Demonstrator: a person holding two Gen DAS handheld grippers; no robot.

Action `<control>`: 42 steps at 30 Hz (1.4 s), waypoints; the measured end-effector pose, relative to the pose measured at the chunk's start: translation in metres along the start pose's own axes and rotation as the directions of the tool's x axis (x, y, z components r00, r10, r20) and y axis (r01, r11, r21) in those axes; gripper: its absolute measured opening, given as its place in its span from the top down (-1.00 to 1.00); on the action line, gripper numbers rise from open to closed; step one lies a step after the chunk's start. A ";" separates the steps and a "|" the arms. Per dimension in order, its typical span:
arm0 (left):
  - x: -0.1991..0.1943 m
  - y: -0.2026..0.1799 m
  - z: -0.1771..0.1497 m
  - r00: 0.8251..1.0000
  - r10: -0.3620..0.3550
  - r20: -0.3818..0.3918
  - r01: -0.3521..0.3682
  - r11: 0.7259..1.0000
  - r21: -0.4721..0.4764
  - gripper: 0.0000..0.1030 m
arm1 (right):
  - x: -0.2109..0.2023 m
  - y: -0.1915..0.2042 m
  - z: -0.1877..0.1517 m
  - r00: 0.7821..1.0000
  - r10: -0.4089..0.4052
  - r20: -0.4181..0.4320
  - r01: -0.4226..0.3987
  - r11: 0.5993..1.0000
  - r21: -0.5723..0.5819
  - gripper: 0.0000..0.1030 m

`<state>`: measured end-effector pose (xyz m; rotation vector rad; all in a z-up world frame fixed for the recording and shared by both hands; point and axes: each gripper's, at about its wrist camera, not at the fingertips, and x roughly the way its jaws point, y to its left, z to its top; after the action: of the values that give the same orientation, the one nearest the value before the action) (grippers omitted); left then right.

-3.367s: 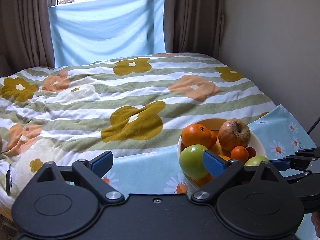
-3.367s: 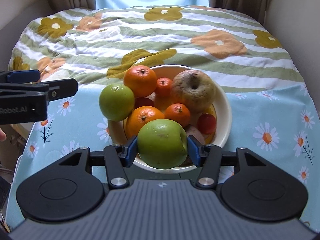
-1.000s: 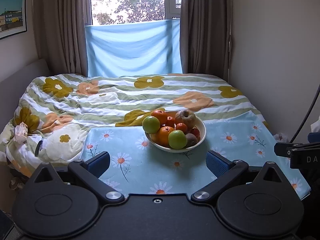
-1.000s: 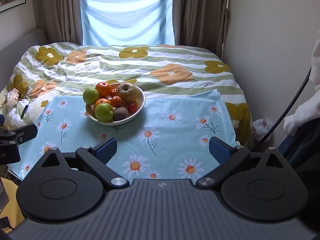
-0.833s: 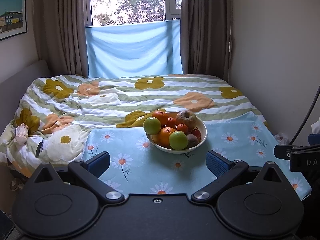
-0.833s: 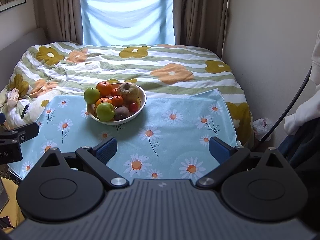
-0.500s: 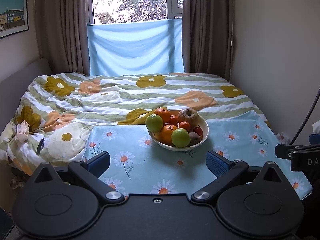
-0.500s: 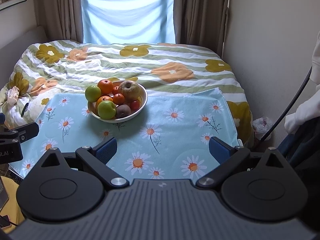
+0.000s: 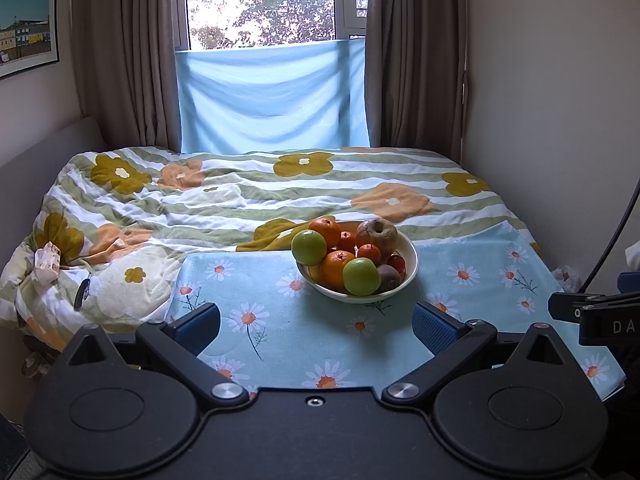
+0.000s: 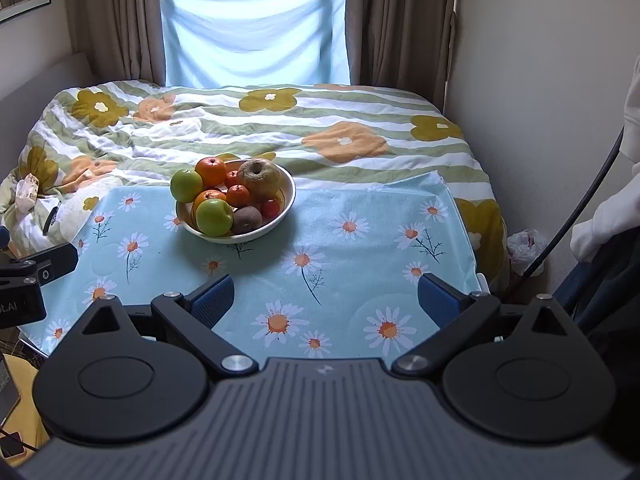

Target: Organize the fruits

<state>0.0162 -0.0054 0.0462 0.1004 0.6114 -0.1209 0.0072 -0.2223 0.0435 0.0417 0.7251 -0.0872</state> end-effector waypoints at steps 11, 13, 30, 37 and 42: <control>0.000 -0.002 0.000 1.000 -0.001 -0.001 0.001 1.000 -0.001 -1.00 | 0.001 -0.001 0.000 1.000 0.002 -0.002 -0.002 1.000 0.000 -1.00; 0.000 -0.002 0.000 1.000 -0.001 0.000 0.001 1.000 0.000 -1.00 | 0.001 -0.001 0.000 1.000 0.001 -0.001 -0.001 1.000 0.001 -1.00; 0.002 -0.007 0.003 1.000 -0.018 -0.002 0.018 1.000 -0.009 -1.00 | 0.003 -0.004 0.001 1.000 0.003 -0.005 -0.003 1.000 0.003 -1.00; 0.001 -0.008 0.005 1.000 -0.004 0.010 0.004 1.000 -0.013 -1.00 | 0.003 -0.004 0.001 1.000 0.004 -0.004 -0.004 1.000 0.004 -1.00; 0.002 -0.003 0.005 1.000 -0.023 0.003 0.023 0.999 -0.038 -1.00 | 0.004 -0.004 0.003 1.000 0.004 -0.004 -0.004 1.000 0.003 -1.00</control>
<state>0.0205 -0.0089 0.0485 0.0568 0.6126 -0.1313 0.0116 -0.2272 0.0433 0.0462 0.7287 -0.0841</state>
